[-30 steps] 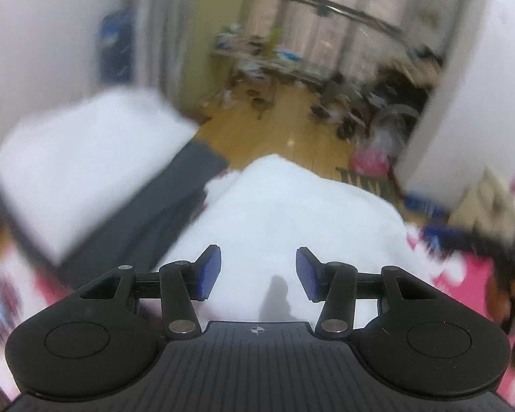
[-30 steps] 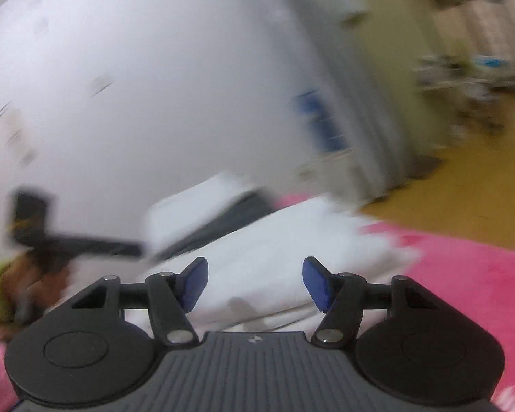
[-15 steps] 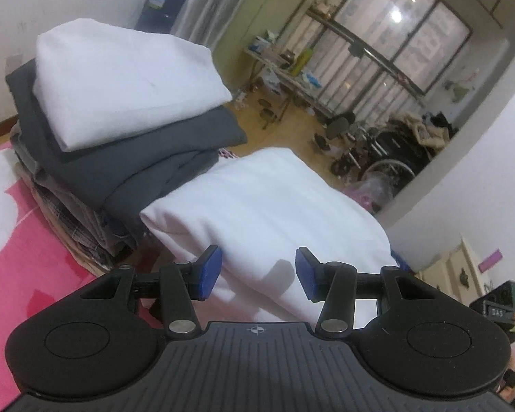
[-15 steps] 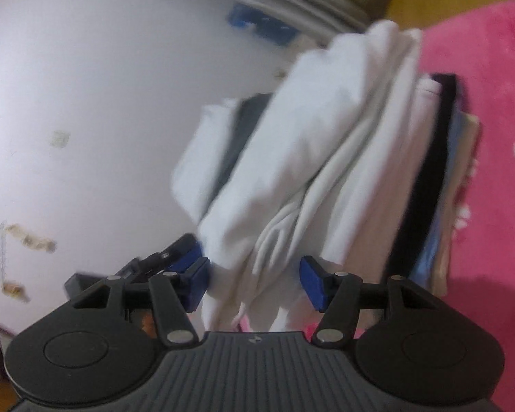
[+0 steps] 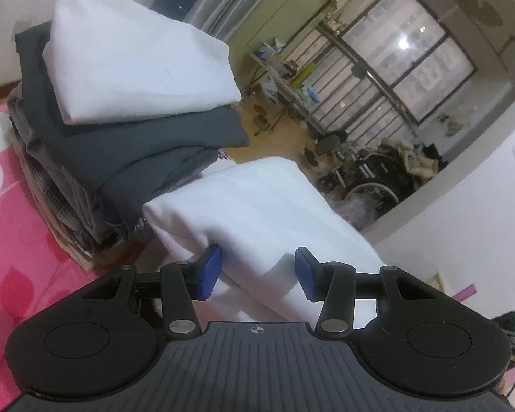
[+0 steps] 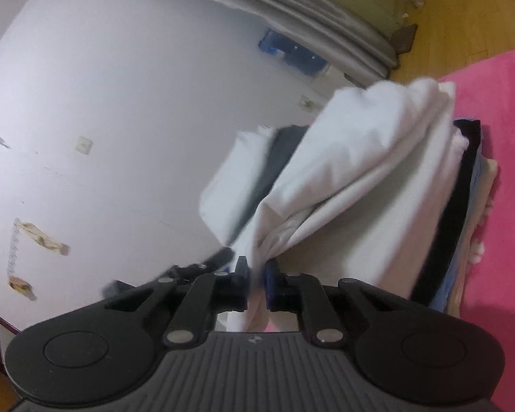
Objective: Fold clothes
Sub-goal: 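Lower the sweatshirt onto the folded clothes stack and open both tools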
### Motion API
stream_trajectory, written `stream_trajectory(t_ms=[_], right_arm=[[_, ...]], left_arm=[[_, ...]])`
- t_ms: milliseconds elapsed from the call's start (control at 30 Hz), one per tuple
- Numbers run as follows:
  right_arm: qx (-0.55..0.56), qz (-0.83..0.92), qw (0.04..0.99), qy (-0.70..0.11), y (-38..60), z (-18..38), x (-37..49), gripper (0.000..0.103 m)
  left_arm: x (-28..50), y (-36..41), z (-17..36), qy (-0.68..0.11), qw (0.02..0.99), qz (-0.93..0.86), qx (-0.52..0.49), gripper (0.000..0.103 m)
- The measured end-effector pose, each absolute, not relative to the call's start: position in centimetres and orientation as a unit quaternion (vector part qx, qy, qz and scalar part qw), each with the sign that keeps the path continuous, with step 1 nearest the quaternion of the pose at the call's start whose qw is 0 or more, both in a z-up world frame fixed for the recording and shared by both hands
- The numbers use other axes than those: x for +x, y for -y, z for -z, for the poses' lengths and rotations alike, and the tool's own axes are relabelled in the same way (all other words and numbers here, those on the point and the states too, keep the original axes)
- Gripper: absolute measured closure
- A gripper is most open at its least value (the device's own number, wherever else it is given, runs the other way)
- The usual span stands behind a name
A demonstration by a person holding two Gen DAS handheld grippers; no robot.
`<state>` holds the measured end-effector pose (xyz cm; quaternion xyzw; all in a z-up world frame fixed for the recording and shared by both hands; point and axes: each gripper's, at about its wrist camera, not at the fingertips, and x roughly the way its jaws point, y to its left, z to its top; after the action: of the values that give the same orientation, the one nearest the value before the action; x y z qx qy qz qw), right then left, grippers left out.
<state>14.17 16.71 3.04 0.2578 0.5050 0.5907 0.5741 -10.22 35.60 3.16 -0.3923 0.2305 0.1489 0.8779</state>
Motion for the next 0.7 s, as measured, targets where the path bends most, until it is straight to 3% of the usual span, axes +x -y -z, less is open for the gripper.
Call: stream_trajectory(t_ms=[167, 367, 533, 700], right_arm=[[0.260, -0.567, 0.562, -0.544, -16.8, -0.6, 13.8, 0.092], [0.274, -0.596, 0.544, -0.523, -16.2, -2.6, 14.3, 0.092], [0.255, -0.568, 0.540, -0.567, -16.9, 0.9, 14.3, 0.092], [0.222, -0.580, 0.542, -0.567, -16.9, 1.6, 14.2, 0.092]], left_arm=[[-10.2, -36.1, -2.8, -0.225, 0.872, -0.159, -0.405, 0.056], [-11.1, -36.7, -3.0, -0.218, 0.866, -0.176, -0.414, 0.056], [-12.5, -37.8, -3.0, -0.206, 0.862, -0.203, -0.417, 0.056], [-11.8, -38.1, -3.3, -0.212, 0.869, -0.213, -0.392, 0.049]])
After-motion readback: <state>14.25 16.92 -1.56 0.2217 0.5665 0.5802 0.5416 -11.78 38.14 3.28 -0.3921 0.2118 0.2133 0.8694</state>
